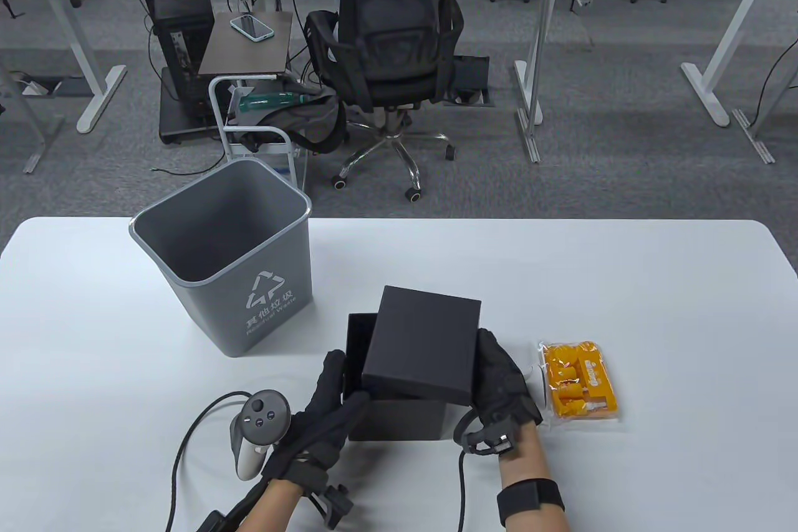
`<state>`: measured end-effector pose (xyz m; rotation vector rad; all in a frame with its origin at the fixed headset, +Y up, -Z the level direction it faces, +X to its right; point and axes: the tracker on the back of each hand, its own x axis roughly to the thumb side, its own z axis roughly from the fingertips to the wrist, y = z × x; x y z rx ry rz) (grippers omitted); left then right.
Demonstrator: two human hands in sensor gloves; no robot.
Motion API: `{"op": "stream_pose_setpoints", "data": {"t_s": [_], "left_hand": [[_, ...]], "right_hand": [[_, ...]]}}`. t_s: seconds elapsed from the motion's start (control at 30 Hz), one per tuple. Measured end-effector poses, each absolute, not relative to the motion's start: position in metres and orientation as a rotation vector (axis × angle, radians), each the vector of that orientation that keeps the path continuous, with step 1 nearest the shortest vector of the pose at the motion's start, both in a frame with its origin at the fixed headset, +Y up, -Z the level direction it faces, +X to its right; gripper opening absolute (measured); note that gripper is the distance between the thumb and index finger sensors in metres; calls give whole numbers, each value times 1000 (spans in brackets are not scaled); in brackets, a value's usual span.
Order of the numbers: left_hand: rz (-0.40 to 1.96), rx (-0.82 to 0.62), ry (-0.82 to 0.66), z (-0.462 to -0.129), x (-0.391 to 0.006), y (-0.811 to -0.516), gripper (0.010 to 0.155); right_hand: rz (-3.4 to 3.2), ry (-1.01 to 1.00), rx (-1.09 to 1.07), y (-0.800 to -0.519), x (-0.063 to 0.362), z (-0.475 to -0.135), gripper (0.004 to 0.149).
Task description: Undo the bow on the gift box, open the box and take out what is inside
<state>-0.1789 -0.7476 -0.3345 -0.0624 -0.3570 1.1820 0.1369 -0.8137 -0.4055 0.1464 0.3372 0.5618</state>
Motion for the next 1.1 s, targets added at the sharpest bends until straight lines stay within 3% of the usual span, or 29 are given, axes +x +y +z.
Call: {"op": "stream_pose_setpoints", "data": {"t_s": [0.13,0.2,0.47,0.73,1.1], "left_hand": [[1190,-66,-361,-335,-178,-748,81],[1199,-67,-360,-335,-178,-748,81],[1228,-85,-370,-336,-181,-749,81],[1379,-67,-377,-336,-186,-751,83],[1350,-28,-344,-336,-185,-753,76]], "right_hand": [[921,192,60,-812,149,-416,68],[1103,125,23,-809,153,-418,66],[1041,193,162,-801,140,-417,73],[1230,150,144,-790,129,-412,67],[1357,41,61,-781,112,-404,64]]}}
